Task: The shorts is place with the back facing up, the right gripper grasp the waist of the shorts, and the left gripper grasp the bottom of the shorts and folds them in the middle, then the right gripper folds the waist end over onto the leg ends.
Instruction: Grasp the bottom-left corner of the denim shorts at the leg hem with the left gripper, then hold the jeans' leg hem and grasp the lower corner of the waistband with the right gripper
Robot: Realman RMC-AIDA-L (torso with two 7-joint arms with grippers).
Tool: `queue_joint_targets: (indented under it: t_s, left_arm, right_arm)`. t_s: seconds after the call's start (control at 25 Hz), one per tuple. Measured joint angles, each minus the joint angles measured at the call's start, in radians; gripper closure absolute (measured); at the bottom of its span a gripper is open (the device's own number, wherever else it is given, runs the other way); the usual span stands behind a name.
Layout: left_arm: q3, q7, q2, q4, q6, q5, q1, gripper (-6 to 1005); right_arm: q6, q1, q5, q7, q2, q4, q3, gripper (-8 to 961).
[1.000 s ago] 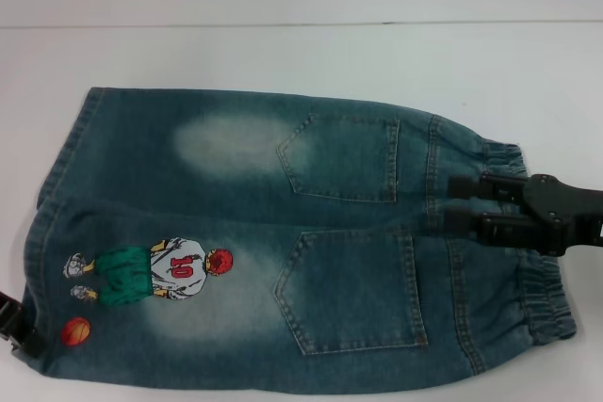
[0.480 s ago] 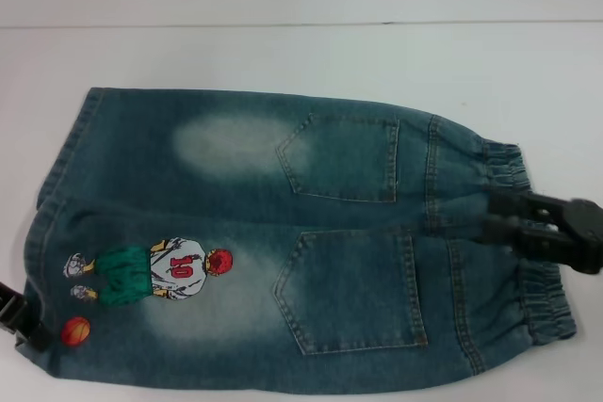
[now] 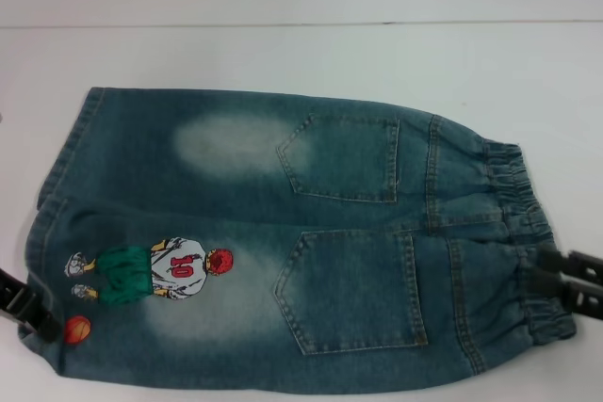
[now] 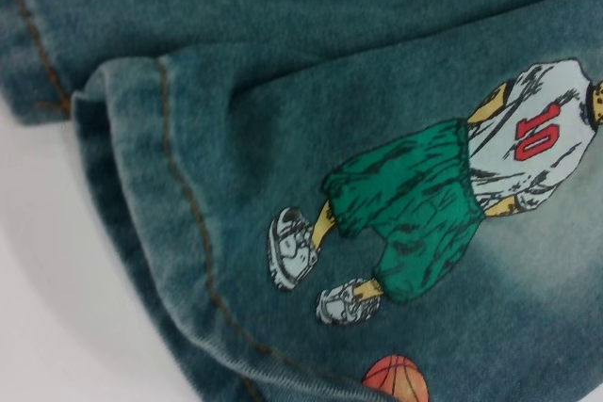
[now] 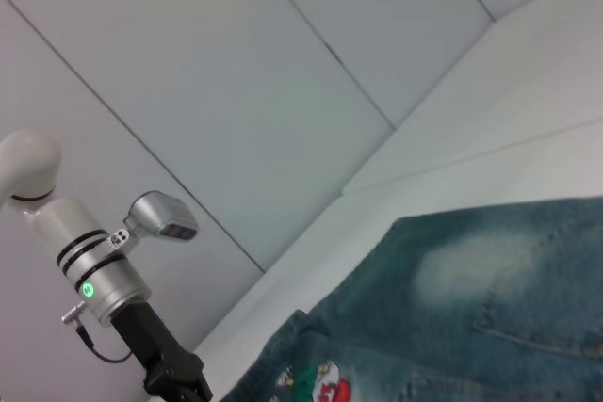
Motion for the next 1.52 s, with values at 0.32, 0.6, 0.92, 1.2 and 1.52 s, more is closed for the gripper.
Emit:
queue_joint_targets:
  t_s: [0.32, 0.6, 0.92, 1.2, 1.52]
  left_arm:
    - [0.0, 0.0, -0.01, 0.001, -0.01, -0.002, -0.016, 948]
    - [0.0, -0.004, -0.017, 0.001, -0.011, -0.002, -0.019, 947]
    - [0.0, -0.005, -0.019, 0.001, -0.011, 0.0, -0.018, 947]
    - [0.0, -0.007, -0.023, 0.001, -0.01, 0.006, -0.018, 947]
    - [0.0, -0.007, -0.023, 0.001, -0.011, 0.006, -0.019, 948]
  right_arm:
    - [0.011, -0.076, -0.013, 0.019, -0.016, 0.001, 0.026, 234]
    - [0.033, -0.109, -0.048, 0.032, -0.032, 0.004, 0.066, 239]
    - [0.066, -0.11, -0.105, 0.053, -0.033, -0.001, 0.111, 245]
    - [0.095, -0.102, -0.131, 0.063, -0.033, 0.001, 0.112, 250]
    - [0.114, -0.092, -0.133, 0.076, -0.033, 0.0, 0.11, 256]
